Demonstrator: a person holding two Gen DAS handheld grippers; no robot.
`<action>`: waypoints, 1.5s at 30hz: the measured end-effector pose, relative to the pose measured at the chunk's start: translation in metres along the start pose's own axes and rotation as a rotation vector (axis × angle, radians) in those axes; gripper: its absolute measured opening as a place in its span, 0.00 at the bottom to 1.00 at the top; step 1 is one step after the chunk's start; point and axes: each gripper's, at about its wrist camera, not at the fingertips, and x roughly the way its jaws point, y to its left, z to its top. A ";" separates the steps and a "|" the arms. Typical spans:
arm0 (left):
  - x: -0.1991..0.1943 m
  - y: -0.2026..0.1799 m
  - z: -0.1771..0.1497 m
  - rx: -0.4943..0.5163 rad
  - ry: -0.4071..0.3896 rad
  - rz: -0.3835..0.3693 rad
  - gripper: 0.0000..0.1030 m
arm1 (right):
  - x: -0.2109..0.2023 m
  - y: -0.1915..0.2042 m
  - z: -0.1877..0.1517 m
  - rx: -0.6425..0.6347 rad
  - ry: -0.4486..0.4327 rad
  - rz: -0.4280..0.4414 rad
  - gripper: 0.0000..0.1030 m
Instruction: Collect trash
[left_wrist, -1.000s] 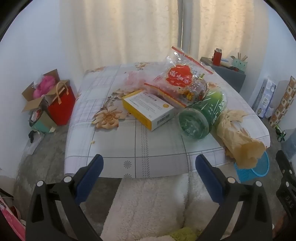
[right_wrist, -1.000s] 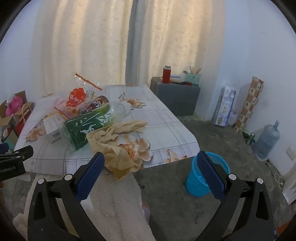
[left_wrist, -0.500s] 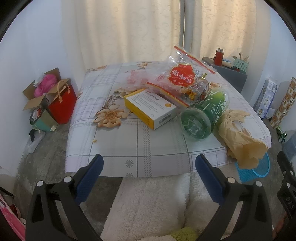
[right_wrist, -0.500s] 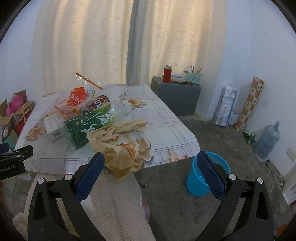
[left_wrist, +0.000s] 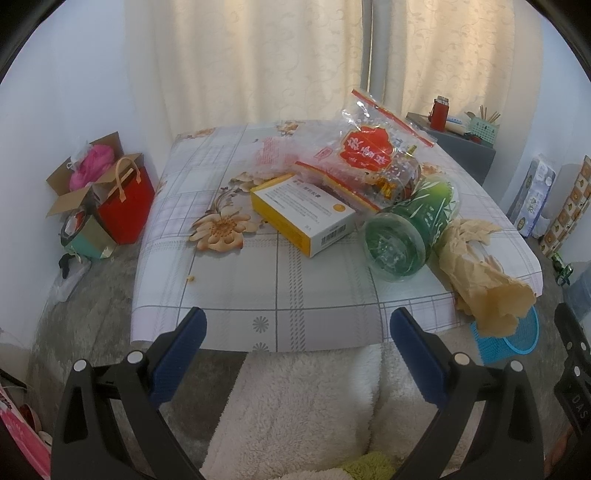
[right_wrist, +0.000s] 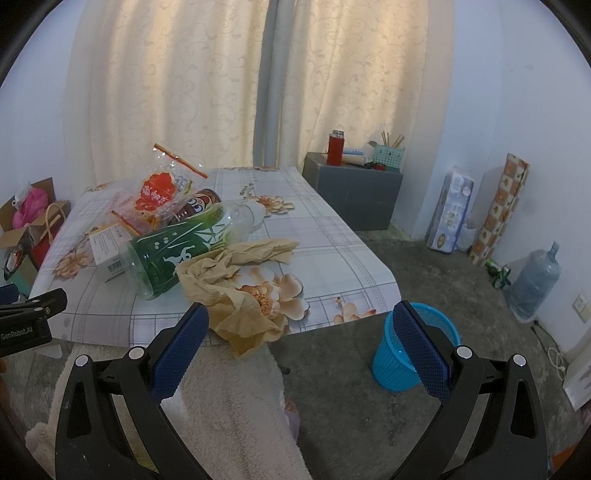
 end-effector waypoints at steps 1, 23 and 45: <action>0.000 0.000 0.000 -0.001 0.000 0.001 0.95 | 0.000 -0.001 0.000 -0.001 0.001 0.000 0.93; 0.002 0.000 -0.001 -0.006 0.010 0.004 0.95 | 0.001 0.004 -0.001 -0.005 0.001 0.002 0.93; 0.013 -0.002 0.003 -0.001 0.034 -0.011 0.95 | 0.014 0.009 -0.006 0.003 0.020 0.022 0.93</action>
